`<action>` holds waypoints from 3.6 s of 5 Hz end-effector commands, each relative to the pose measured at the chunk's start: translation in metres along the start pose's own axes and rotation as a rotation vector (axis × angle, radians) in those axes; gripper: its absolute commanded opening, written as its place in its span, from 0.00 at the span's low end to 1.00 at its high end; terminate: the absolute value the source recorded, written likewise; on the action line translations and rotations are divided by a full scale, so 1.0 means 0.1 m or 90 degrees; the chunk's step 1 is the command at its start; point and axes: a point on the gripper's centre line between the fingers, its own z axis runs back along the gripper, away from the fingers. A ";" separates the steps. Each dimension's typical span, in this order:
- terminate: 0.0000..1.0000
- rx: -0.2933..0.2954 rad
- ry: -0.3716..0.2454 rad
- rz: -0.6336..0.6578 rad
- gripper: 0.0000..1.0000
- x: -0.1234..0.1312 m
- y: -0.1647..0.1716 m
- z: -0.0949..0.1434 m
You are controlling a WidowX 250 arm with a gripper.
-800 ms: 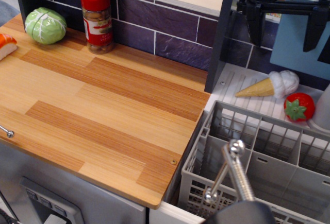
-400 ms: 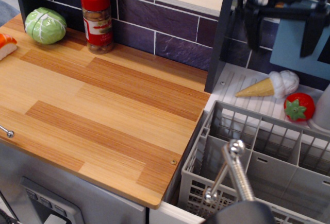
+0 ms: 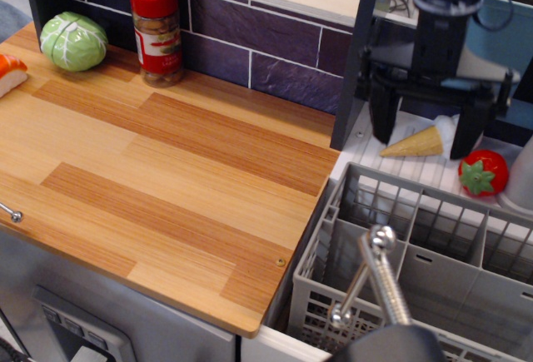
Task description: Move drying rack out of sink
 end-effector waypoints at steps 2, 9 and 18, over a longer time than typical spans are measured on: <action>0.00 -0.004 -0.019 0.015 1.00 0.00 -0.09 -0.38; 0.00 0.027 0.010 0.011 0.00 0.12 -0.09 -0.60; 0.00 0.074 -0.053 -0.051 0.00 0.31 1.90 0.72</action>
